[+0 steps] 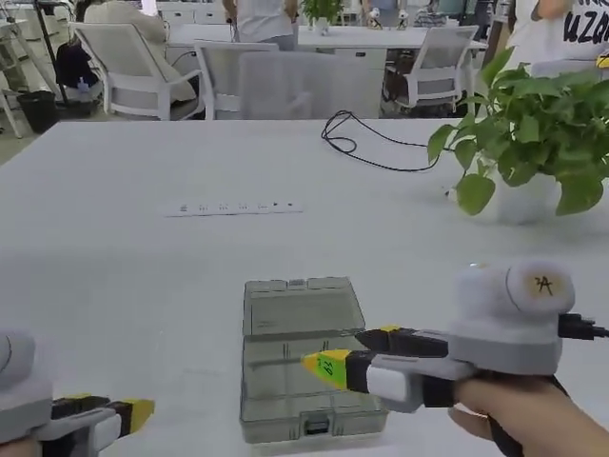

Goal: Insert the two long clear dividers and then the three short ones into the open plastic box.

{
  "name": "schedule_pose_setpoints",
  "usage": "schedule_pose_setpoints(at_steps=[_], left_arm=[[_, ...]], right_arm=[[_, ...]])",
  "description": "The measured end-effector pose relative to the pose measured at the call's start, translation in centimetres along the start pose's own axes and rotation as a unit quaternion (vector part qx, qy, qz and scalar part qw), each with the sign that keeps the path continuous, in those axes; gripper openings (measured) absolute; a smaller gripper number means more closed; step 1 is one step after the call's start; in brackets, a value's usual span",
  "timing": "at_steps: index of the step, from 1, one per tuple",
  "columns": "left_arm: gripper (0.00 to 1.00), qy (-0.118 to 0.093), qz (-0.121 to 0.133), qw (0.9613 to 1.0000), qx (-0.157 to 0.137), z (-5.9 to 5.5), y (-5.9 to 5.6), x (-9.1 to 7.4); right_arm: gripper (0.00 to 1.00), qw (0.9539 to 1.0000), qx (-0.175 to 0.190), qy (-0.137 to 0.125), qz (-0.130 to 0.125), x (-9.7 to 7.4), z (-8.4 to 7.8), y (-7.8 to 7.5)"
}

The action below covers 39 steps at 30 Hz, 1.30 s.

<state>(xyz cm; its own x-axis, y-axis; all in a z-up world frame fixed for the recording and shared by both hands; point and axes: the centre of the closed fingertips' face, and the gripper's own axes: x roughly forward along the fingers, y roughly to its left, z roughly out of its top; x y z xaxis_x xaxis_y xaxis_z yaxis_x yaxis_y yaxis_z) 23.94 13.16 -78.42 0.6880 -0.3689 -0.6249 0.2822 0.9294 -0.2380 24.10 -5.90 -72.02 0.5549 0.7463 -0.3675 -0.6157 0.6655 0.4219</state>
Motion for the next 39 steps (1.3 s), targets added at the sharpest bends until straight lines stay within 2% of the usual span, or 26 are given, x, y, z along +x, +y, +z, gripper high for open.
schedule_pose_setpoints(at_steps=[6, 14, 22, 28, 34, 39], left_arm=[[0.3, -0.027, -0.021, 0.9994, -0.009, 1.0, -1.7, -0.3], [0.3, -0.053, -0.055, 0.9971, -0.002, 2.1, -4.6, -0.4], [0.3, -0.065, -0.086, 0.9941, 0.01, 2.6, -7.4, -0.3], [0.3, -0.075, -0.106, 0.9914, 0.013, 2.9, -9.1, -0.1], [0.3, -0.075, -0.125, 0.9891, 0.021, 2.8, -10.9, 0.0], [0.3, -0.077, -0.14, 0.9868, 0.026, 2.8, -11.9, 0.2]], right_arm=[[0.48, 0.9998, 0.014, -0.009, 0.01, 1.1, 0.3, 1.0], [0.42, 0.999, 0.028, -0.019, 0.028, 2.4, 0.6, 2.9], [0.37, 0.9984, 0.038, -0.027, 0.033, 3.1, 0.5, 3.7], [0.32, 0.9981, 0.038, -0.033, 0.035, 3.6, 0.5, 4.1], [0.3, 0.9975, 0.047, -0.039, 0.037, 4.1, 0.4, 4.2], [0.26, 0.9965, 0.056, -0.048, 0.037, 4.4, 0.5, 4.3]])
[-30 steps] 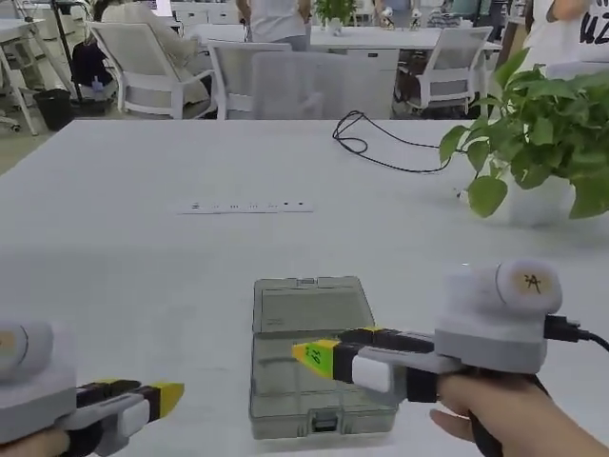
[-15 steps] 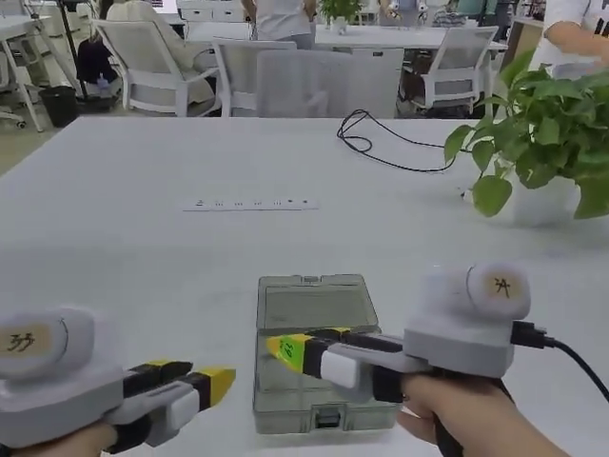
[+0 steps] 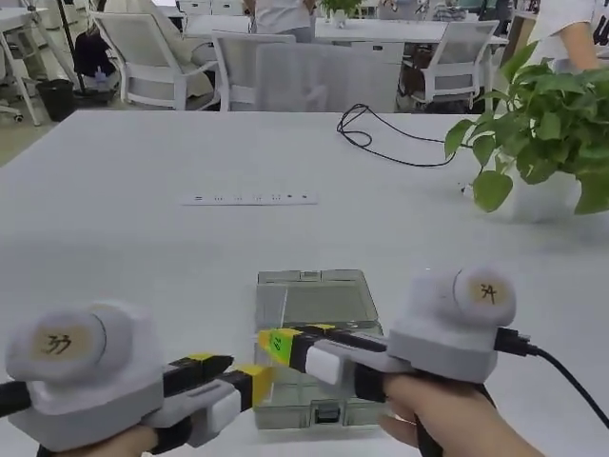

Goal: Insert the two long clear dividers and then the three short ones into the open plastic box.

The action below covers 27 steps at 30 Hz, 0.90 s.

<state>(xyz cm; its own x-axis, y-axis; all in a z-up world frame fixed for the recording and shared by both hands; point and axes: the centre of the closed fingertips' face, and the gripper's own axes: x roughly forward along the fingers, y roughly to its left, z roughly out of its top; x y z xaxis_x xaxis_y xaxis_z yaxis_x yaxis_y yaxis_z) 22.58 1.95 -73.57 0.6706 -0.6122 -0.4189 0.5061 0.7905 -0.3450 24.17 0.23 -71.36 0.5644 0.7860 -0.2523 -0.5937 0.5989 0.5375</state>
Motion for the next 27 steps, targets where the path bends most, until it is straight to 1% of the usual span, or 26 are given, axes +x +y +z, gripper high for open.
schedule_pose_setpoints(at_steps=[4, 7, 10, 13, 20, 22, 26, 27], left_arm=[[0.3, -0.003, -0.008, 0.9999, 0.006, 0.1, -0.5, 0.2], [0.3, -0.009, -0.014, 0.9998, 0.008, 0.3, -0.9, 0.3], [0.3, -0.01, -0.017, 0.9998, 0.009, 0.4, -1.3, 0.4], [0.3, -0.009, -0.019, 0.9997, 0.01, 0.3, -1.6, 0.5], [0.3, -0.01, -0.025, 0.9996, 0.008, 0.4, -2.2, 0.6], [0.3, -0.01, -0.025, 0.9996, 0.006, 0.4, -2.2, 0.6], [0.3, -0.007, -0.025, 0.9997, 0.006, 0.3, -2.4, 0.6], [0.3, -0.006, -0.025, 0.9997, 0.005, 0.3, -2.4, 0.6]], right_arm=[[0.22, 1.0, 0.005, -0.002, -0.004, 0.1, -0.1, -0.2], [0.19, 0.9998, 0.016, -0.003, -0.006, 0.2, -0.3, -0.3], [0.16, 0.9997, 0.021, -0.003, -0.01, 0.2, -0.4, -0.4], [0.15, 0.9995, 0.029, -0.008, -0.008, 0.2, -0.2, -0.3], [0.08, 0.9987, 0.043, -0.012, -0.023, 0.0, -0.1, -0.9], [0.08, 0.9986, 0.046, -0.013, -0.025, -0.1, -0.1, -0.9], [0.07, 0.9971, 0.071, -0.008, -0.024, -0.2, -0.2, -0.9], [0.07, 0.997, 0.073, -0.007, -0.024, -0.2, -0.2, -0.9]])
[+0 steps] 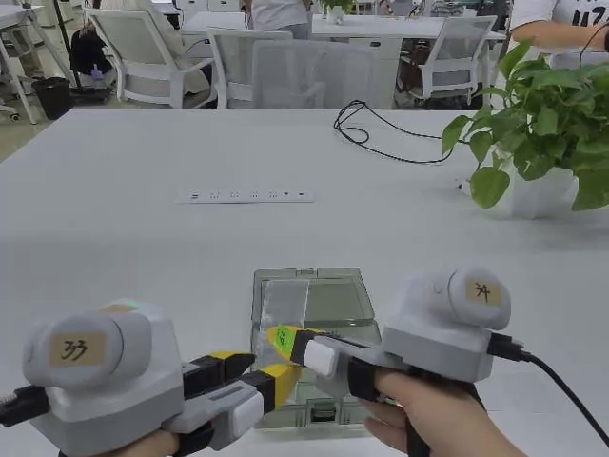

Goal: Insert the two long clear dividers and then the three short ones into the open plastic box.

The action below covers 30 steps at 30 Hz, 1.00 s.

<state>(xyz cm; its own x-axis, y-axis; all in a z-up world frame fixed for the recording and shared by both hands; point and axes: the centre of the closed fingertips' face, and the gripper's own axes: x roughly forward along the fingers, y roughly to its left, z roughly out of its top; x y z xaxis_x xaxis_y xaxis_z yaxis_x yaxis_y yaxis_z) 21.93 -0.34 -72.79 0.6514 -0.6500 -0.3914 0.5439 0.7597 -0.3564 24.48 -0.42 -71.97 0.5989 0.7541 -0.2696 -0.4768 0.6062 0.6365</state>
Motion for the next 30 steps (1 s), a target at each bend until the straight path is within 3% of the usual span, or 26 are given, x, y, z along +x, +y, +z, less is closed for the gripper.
schedule_pose_setpoints(at_steps=[12, 15, 19, 23, 26, 30], left_arm=[[0.32, 0.002, 0.003, 1.0, -0.004, 0.0, -0.1, 0.0], [0.39, 0.025, 0.007, 0.9995, 0.019, -0.6, 0.2, -0.1], [0.44, 0.038, -0.001, 0.9976, 0.057, -1.2, -0.1, -0.3], [0.5, 0.036, -0.005, 0.9956, 0.086, -1.3, -0.3, -0.5], [0.49, 0.049, -0.001, 0.9907, 0.127, -1.7, 0.0, -0.7], [0.53, 0.052, -0.001, 0.9867, 0.154, -1.8, 0.1, -0.7]], right_arm=[[0.07, 0.9996, 0.026, 0.008, -0.006, -0.1, -0.1, 0.0], [0.07, 0.9995, 0.026, 0.012, -0.01, -0.2, -0.1, -0.2], [0.07, 0.999, 0.035, 0.02, -0.019, -0.6, 0.4, -0.6], [0.07, 0.9982, 0.047, 0.026, -0.026, -0.9, 0.6, -1.0], [0.06, 0.9974, 0.048, 0.037, -0.04, -1.3, 0.7, -1.5], [0.06, 0.9951, 0.052, 0.058, -0.061, -1.8, 0.8, -2.3]])
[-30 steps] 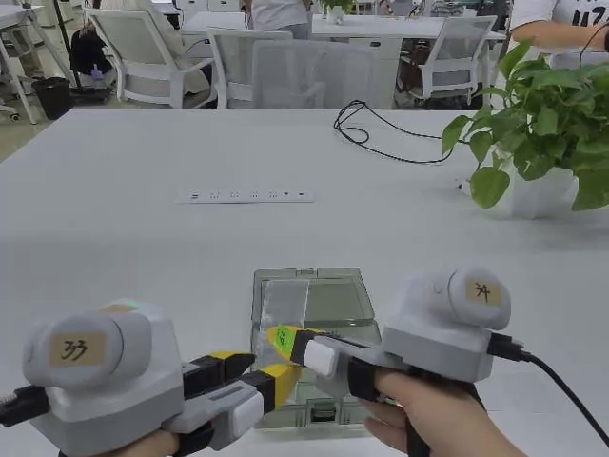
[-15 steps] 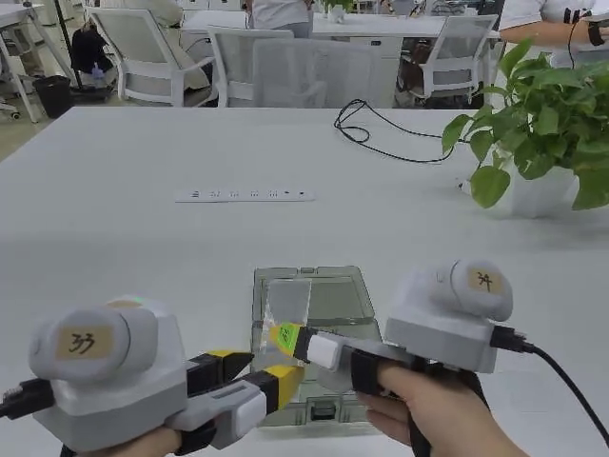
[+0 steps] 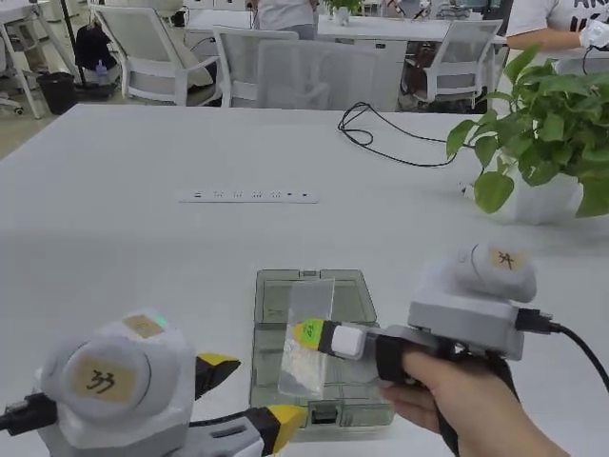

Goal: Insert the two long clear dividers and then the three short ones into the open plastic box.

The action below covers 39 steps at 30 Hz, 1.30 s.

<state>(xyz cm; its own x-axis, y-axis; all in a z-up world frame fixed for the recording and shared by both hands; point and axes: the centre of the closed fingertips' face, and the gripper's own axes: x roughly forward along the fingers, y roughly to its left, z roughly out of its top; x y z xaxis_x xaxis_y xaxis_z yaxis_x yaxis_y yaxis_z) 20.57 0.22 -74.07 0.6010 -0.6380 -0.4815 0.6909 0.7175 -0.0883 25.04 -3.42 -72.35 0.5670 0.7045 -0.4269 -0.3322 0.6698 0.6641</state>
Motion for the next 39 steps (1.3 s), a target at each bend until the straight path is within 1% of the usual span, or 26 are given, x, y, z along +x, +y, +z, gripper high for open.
schedule_pose_setpoints(at_steps=[2, 3, 4, 5, 6, 7, 9, 11, 13, 16, 19, 22, 25, 26, 28, 29, 30, 32, 33, 34, 36, 37, 39], left_arm=[[0.53, 0.006, 0.001, 0.9999, 0.008, -0.2, 0.2, 0.0], [0.54, 0.008, 0.001, 0.9999, 0.011, -0.4, 0.2, 0.0], [0.55, 0.012, 0.0, 0.9999, 0.011, -0.5, 0.2, 0.1], [0.55, 0.021, -0.002, 0.9997, 0.009, -0.9, 0.3, 0.2], [0.55, 0.021, -0.001, 0.9997, 0.009, -1.0, 0.3, 0.2], [0.55, 0.021, -0.001, 0.9997, 0.013, -1.0, 0.3, 0.2], [0.57, 0.02, 0.0, 0.9997, 0.017, -1.0, 0.4, 0.2], [0.59, 0.013, -0.002, 0.9998, 0.016, -0.9, 0.4, 0.2], [0.61, 0.012, -0.004, 0.9998, 0.018, -0.9, 0.5, 0.3], [0.63, 0.01, -0.004, 0.9998, 0.019, -0.9, 0.6, 0.4], [0.67, 0.0, -0.006, 0.9998, 0.02, -0.6, 0.6, 0.5], [0.72, -0.007, -0.009, 0.9997, 0.022, -0.3, 0.5, 0.6], [0.74, -0.01, -0.01, 0.9996, 0.026, -0.2, 0.5, 0.8], [0.75, -0.009, -0.01, 0.9996, 0.026, -0.2, 0.6, 0.8], [0.76, -0.007, -0.012, 0.9994, 0.031, -0.3, 0.6, 0.9], [0.75, -0.004, -0.011, 0.9994, 0.033, -0.4, 0.6, 0.9], [0.75, 0.0, -0.008, 0.9992, 0.039, -0.5, 0.7, 0.9], [0.76, 0.0, -0.007, 0.999, 0.044, -0.6, 0.8, 0.9], [0.77, -0.001, -0.007, 0.999, 0.044, -0.6, 0.8, 0.9], [0.77, -0.005, -0.009, 0.9991, 0.041, -0.5, 0.8, 1.0], [0.77, -0.011, -0.012, 0.9992, 0.036, -0.3, 0.7, 1.0], [0.78, -0.013, -0.013, 0.9992, 0.036, -0.2, 0.6, 1.0], [0.79, -0.017, -0.014, 0.9991, 0.037, -0.1, 0.6, 1.0]], right_arm=[[0.06, 0.9999, 0.0, 0.011, -0.011, -0.3, 0.1, -0.4], [0.06, 0.9999, -0.001, 0.012, -0.012, -0.4, 0.2, -0.4], [0.06, 0.9998, 0.0, 0.016, -0.015, -0.5, 0.3, -0.6], [0.06, 0.9996, 0.006, 0.02, -0.018, -0.6, 0.4, -0.8], [0.06, 0.9994, 0.01, 0.026, -0.023, -0.7, 0.3, -1.0], [0.06, 0.9991, 0.011, 0.031, -0.026, -0.8, 0.3, -1.2], [0.06, 0.9982, 0.014, 0.042, -0.041, -1.0, 0.3, -1.8], [0.06, 0.9968, 0.024, 0.057, -0.051, -1.1, 0.2, -2.2], [0.06, 0.9954, 0.025, 0.07, -0.06, -1.2, 0.1, -2.7], [0.06, 0.9941, 0.029, 0.081, -0.067, -1.1, 0.3, -3.2], [0.06, 0.9918, 0.037, 0.093, -0.079, -1.2, 0.5, -3.9], [0.06, 0.9887, 0.041, 0.11, -0.093, -1.2, 0.5, -4.6], [0.06, 0.9852, 0.054, 0.126, -0.102, -1.2, 0.6, -5.1], [0.06, 0.9844, 0.055, 0.129, -0.106, -1.2, 0.6, -5.3], [0.06, 0.981, 0.058, 0.145, -0.115, -1.2, 0.4, -5.8], [0.06, 0.9809, 0.061, 0.146, -0.113, -1.0, 0.4, -5.8], [0.06, 0.9796, 0.067, 0.151, -0.115, -1.0, 0.4, -6.0], [0.06, 0.9755, 0.072, 0.166, -0.126, -1.1, 0.1, -6.4], [0.06, 0.9746, 0.071, 0.169, -0.129, -1.0, 0.0, -6.6], [0.06, 0.9708, 0.073, 0.183, -0.137, -1.0, -0.1, -7.1], [0.07, 0.9694, 0.075, 0.186, -0.141, -0.8, -0.1, -7.5], [0.07, 0.9678, 0.081, 0.19, -0.144, -0.8, -0.2, -7.6], [0.07, 0.9662, 0.091, 0.195, -0.142, -0.7, -0.2, -7.6]])
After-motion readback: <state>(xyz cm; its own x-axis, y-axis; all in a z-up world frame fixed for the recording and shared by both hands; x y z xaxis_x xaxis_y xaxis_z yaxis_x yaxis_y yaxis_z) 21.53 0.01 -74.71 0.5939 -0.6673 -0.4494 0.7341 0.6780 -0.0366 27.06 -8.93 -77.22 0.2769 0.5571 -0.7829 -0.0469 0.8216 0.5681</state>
